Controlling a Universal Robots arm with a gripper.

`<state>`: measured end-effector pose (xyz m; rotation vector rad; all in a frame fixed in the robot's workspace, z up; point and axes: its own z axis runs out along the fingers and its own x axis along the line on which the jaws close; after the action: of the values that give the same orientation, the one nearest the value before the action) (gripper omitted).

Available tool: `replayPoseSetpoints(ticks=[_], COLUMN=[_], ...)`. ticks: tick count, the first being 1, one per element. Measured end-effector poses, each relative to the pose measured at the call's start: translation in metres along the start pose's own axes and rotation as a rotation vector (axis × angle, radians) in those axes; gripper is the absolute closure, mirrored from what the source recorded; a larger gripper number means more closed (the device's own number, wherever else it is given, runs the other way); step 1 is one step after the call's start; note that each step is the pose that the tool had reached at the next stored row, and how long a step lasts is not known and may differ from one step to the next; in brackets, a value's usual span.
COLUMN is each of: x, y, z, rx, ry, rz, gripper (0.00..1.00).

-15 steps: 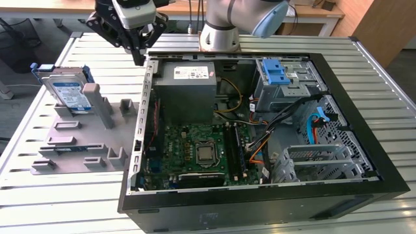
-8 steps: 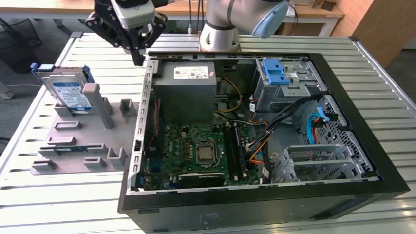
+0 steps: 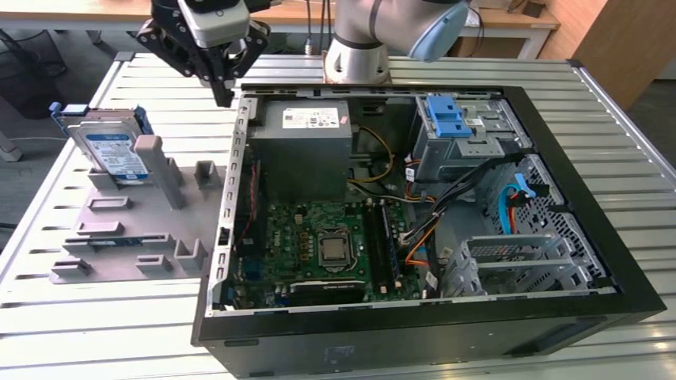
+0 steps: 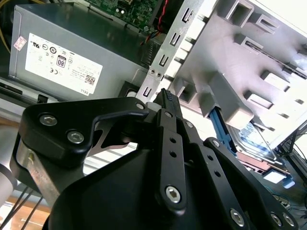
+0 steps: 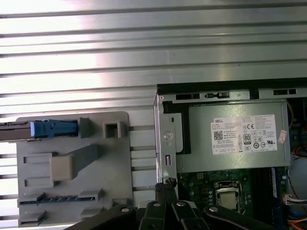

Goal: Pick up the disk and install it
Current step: 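Reach for the disk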

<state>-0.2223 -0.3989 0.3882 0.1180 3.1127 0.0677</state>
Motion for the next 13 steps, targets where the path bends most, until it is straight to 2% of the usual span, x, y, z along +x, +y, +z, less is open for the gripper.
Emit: replayPoseSetpoints(ticks=[13], x=[0.0029], y=[-0.0002], z=[0.0001], rx=[0.0001], ry=[0.0], rz=[0.0], gripper=[0.89])
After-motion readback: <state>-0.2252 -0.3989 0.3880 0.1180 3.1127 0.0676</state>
